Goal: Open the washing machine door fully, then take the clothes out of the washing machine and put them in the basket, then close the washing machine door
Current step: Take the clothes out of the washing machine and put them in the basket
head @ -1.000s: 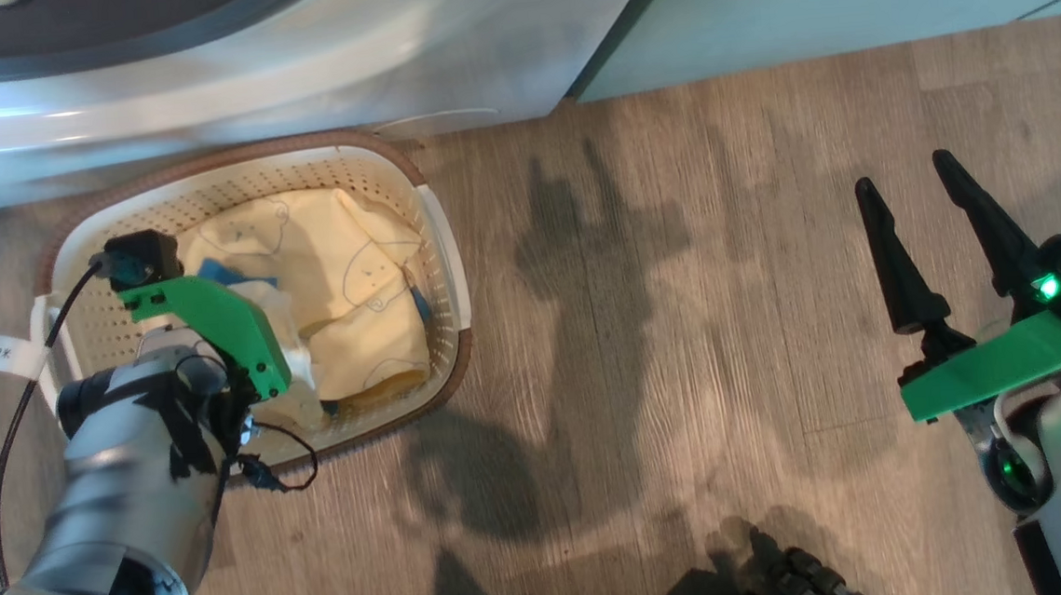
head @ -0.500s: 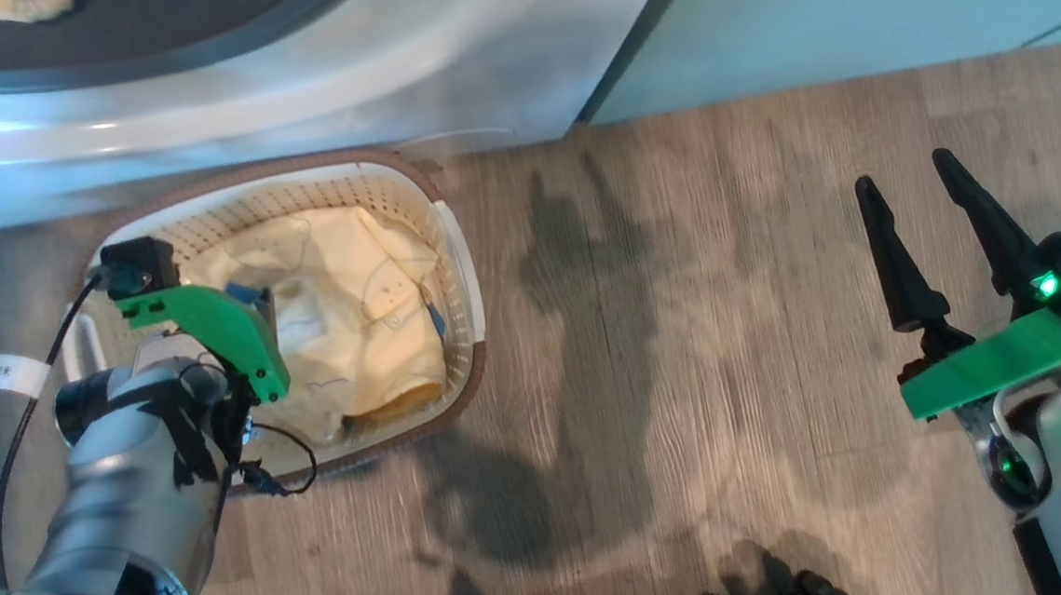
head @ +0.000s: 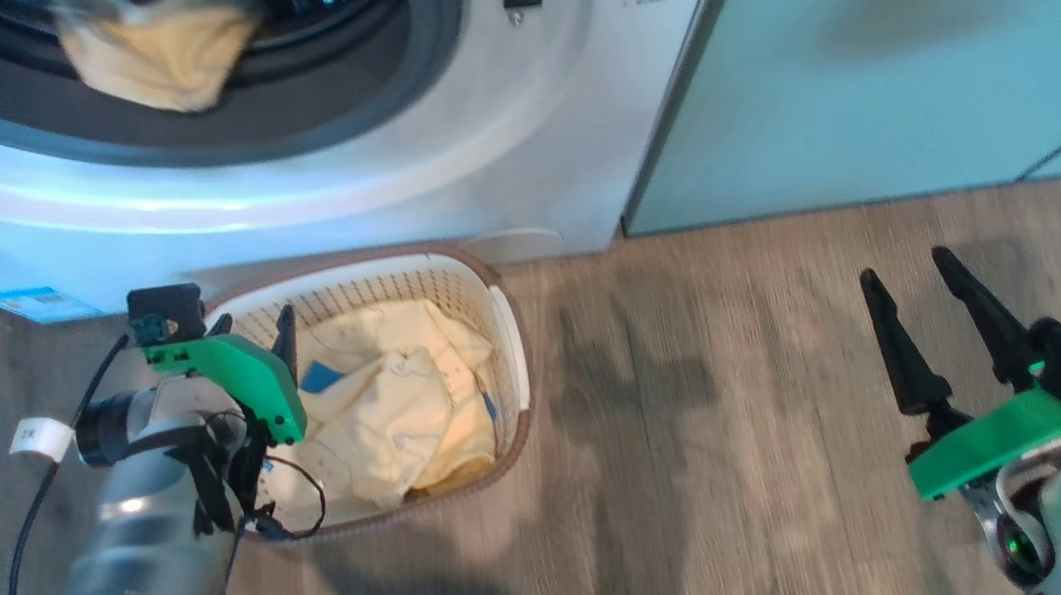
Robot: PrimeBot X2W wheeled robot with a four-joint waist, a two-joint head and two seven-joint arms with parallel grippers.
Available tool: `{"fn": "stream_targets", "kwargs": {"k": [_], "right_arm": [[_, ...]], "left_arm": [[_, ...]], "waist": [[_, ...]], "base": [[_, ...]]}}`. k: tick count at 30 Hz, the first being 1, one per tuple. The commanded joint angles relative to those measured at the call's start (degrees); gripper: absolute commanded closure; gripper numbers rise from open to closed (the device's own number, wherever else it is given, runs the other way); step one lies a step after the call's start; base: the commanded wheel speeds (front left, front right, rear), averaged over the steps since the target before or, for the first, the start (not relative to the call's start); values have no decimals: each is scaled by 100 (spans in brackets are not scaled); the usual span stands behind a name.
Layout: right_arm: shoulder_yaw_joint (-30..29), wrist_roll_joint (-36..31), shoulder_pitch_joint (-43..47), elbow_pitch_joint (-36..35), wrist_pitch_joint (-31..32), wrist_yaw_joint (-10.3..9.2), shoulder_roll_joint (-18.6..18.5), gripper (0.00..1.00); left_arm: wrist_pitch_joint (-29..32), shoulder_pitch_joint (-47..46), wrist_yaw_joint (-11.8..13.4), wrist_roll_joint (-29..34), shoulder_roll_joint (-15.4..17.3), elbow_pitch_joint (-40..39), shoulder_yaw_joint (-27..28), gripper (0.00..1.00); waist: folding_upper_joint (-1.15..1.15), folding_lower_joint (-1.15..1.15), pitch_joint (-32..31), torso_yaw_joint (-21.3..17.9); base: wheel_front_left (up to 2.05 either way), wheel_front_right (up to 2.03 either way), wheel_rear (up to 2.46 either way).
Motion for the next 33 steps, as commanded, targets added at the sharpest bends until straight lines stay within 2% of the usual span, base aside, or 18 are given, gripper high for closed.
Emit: {"fn": "stream_targets", "kwargs": {"k": [1, 10, 18, 23, 33], "right_arm": [[14, -8, 104, -139, -55, 25, -104, 0], [-68, -8, 548, -95, -55, 25, -128, 0], [-76, 2, 897, -66, -55, 25, -128, 0], [-88, -3, 1050, -64, -55, 25, -66, 0], [-78, 10, 1238, -60, -55, 25, -26, 0]], "left_arm": [[-86, 71, -19, 67, 242, -195, 85, 0], [-98, 974, 68, 374, 440, -1992, 730, 0], [-99, 2166, 164, 882, 407, -3693, 1696, 0], [-99, 2746, 186, 1106, 357, -4251, 2181, 0], [-99, 3385, 243, 1408, 223, -4804, 2680, 0]], "waist": [[0, 1, -359, 186], [0, 1, -1088, 430], [0, 1, -1604, 541], [0, 1, -1837, 580], [0, 1, -2070, 655]], "base": [[0, 0, 0], [0, 0, 0], [0, 0, 0], [0, 0, 0], [0, 0, 0]]}}
